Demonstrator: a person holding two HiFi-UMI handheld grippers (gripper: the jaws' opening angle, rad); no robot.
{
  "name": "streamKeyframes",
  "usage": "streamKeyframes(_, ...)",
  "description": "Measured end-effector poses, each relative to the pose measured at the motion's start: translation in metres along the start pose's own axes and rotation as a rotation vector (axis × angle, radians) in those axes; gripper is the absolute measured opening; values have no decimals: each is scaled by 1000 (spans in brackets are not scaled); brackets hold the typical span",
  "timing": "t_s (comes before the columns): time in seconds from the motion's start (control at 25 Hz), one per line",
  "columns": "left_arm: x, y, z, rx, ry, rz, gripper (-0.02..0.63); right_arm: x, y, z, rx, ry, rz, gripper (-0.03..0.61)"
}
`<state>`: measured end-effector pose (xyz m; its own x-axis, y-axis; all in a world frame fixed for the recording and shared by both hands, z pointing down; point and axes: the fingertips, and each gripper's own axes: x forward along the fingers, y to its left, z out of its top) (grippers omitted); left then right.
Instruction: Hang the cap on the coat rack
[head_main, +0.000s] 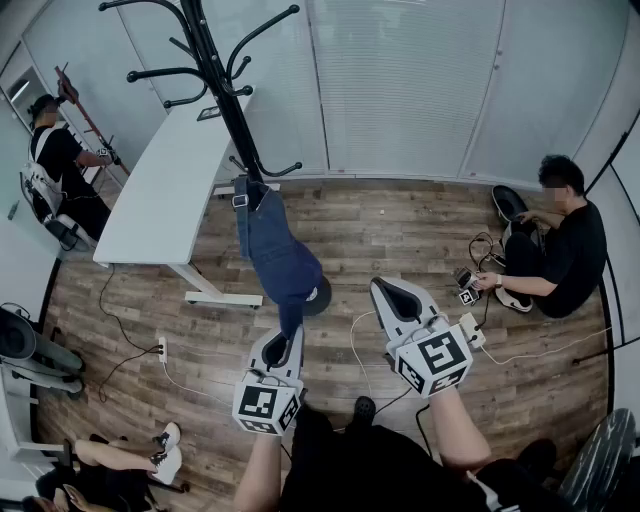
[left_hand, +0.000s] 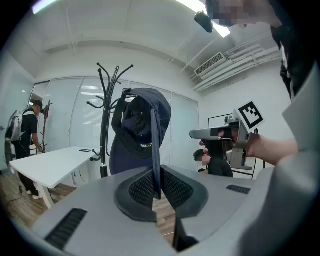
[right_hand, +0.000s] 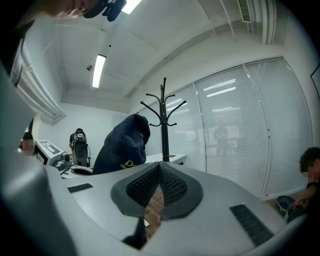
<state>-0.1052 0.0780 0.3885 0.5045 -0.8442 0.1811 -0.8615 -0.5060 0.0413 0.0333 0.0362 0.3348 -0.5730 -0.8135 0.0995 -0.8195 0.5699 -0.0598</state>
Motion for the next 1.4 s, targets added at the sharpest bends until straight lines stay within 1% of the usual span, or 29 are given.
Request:
streamKeyframes(0.2, 2, -3, 2, -4, 1, 4, 29, 3, 2, 6, -1, 0, 16, 31)
streamKeyframes(0.32, 2, -3, 2, -6, 5, 12, 29, 3, 6, 6, -16, 11, 44, 31)
streamKeyframes(0.52, 1, -4, -1, -16, 15, 11, 29, 1, 13, -1, 14, 34, 73, 31)
streamKeyframes(0.64, 5, -14, -5, -16, 17, 2, 29, -9, 13, -12, 21, 36, 89, 31)
streamKeyframes(0.76, 8, -21, -7, -12, 19, -6, 30, -16, 10, -22, 56, 41, 87, 31)
streamKeyframes(0.92, 7, -23, -8, -30, 32, -13, 29, -21, 12, -20, 91, 27, 92, 31)
streamKeyframes(1.08, 11, -30, -19, -7, 64, -23, 29, -19, 2, -31, 146, 37, 95, 32)
streamKeyframes(1.24, 19, -28, -31, -10, 93, -42, 29, -18, -3, -41, 155, 40, 87, 31)
streamKeyframes(1.4, 40, -23, -36, -14, 96, -75, 29, -13, -14, -49, 160, 63, 49, 31)
